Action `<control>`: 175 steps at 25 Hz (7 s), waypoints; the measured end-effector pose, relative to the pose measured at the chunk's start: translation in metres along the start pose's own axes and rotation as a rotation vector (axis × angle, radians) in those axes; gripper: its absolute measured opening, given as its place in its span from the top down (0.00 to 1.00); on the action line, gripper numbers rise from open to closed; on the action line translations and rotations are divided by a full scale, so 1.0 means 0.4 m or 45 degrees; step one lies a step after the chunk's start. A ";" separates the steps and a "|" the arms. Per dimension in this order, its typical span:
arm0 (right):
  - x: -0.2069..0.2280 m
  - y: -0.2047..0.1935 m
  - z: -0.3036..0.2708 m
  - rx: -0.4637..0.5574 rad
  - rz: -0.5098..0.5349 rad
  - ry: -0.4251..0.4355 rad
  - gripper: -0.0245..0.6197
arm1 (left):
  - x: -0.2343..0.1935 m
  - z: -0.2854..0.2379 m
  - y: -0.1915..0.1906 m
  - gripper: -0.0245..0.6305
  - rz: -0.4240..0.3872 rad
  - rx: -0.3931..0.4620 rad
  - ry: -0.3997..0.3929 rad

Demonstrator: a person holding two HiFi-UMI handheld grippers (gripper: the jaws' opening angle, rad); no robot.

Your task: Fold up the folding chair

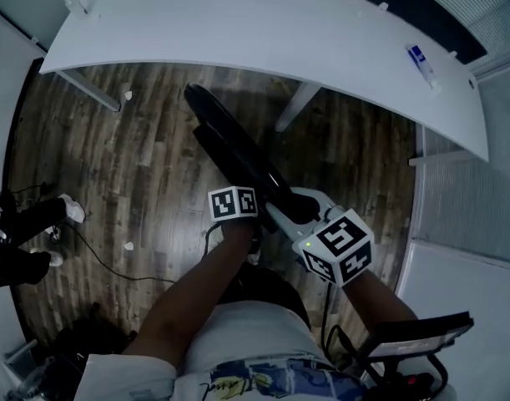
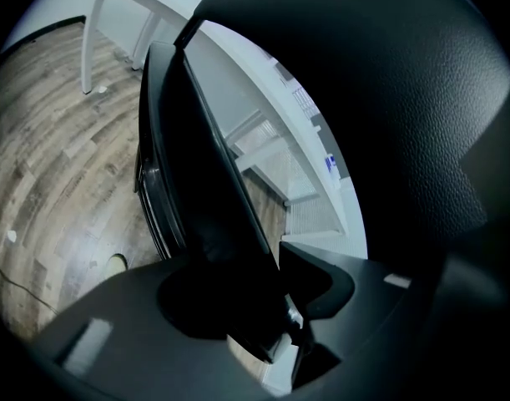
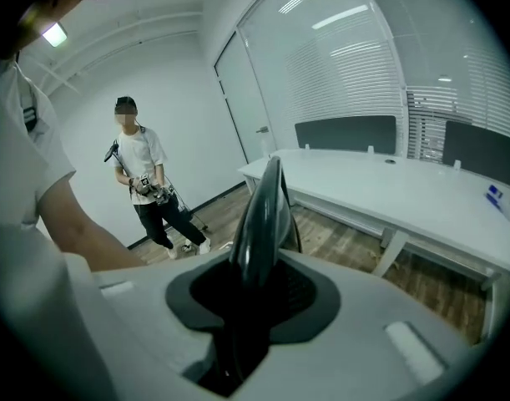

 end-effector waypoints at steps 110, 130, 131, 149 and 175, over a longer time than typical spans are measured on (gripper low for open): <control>0.842 0.418 -0.357 -0.093 0.502 0.401 0.68 | 0.062 -0.245 0.685 0.48 0.309 0.589 0.120; 0.773 0.514 -0.204 0.134 0.533 0.003 0.68 | 0.072 -0.089 0.677 0.47 0.076 0.570 0.092; 0.764 0.514 -0.195 0.148 0.529 -0.025 0.68 | 0.073 -0.076 0.675 0.47 0.055 0.568 0.085; 0.497 0.351 -0.124 0.153 0.362 -0.251 0.73 | 0.124 0.279 0.562 0.55 -0.545 0.494 -0.090; 0.091 0.093 -0.003 0.084 0.193 -0.333 0.96 | 0.215 0.628 0.233 0.96 -1.092 0.292 -0.382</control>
Point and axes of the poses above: the fingertips, and each gripper's own axes: z backward along the fingers, x to its right, y out of its top, the point moved 5 cm from there along z, backward along the fingers, and after that the axes turned 2 degrees about z, right-handed, at the moved point
